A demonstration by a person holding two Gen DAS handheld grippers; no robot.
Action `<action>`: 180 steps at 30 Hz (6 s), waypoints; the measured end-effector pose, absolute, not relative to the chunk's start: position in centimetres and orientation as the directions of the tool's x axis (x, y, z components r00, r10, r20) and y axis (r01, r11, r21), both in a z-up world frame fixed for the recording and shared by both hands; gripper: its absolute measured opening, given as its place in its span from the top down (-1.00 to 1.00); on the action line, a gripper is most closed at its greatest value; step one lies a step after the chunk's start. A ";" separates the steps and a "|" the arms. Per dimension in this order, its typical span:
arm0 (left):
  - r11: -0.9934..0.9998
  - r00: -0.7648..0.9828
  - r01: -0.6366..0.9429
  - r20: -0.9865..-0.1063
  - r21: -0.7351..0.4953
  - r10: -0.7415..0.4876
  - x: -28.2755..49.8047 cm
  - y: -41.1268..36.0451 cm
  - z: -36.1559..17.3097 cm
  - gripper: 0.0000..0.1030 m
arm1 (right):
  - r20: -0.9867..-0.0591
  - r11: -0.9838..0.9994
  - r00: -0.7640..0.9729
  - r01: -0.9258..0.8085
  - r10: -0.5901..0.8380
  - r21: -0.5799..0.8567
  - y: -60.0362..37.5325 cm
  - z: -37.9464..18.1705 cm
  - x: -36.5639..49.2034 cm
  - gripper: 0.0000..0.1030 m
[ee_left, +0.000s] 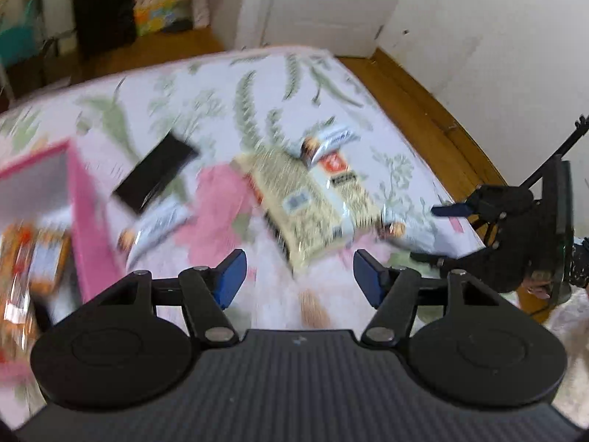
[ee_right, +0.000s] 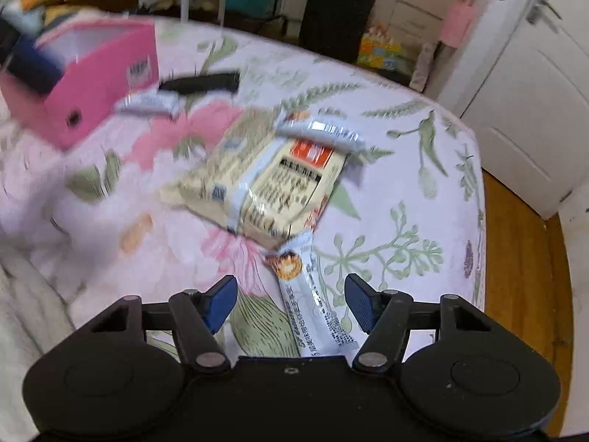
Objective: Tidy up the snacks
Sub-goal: 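Close the right tool on a white wafer bar while the left tool grips another, then carry both white wafer bars over the pink box, one in each tool, then lower both wafer bars into the pink box and open both tools, then close the right tool on the black packet while the left tool grips a white wafer bar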
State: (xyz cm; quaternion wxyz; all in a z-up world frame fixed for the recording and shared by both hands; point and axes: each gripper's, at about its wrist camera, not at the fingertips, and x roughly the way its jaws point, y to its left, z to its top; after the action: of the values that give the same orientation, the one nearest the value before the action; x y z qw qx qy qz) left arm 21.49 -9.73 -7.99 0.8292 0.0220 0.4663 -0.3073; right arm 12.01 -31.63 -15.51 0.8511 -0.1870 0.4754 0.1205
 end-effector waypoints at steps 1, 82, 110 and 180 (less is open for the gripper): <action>0.798 0.380 0.551 -0.779 -0.243 -0.499 22.1 -10.5 -8.4 -0.22 | -0.855 0.899 0.519 -0.382 0.017 -0.214 -31.7 -16.1 12.4 -0.33; 0.903 0.256 0.351 -0.902 -0.248 -0.348 19.3 6.6 -0.3 0.44 | -0.777 0.890 0.441 -0.297 0.449 0.346 -13.7 -2.0 11.5 0.46; 1.000 0.373 0.027 -0.927 -0.008 -0.018 26.3 16.2 -10.2 0.26 | -0.841 0.896 0.315 -0.219 0.439 0.386 0.2 -10.5 25.3 0.32; 0.851 0.442 0.431 -0.892 0.300 0.090 32.2 -11.8 -20.6 0.25 | -0.808 0.867 0.349 -0.345 0.474 0.359 -20.1 -19.4 36.8 0.42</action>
State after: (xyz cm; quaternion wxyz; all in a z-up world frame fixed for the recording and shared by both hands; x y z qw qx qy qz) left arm 32.16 -11.76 -20.57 0.8110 0.2518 0.5175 -0.1050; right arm 36.78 -20.13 -19.38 0.8189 0.0630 0.5128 0.2500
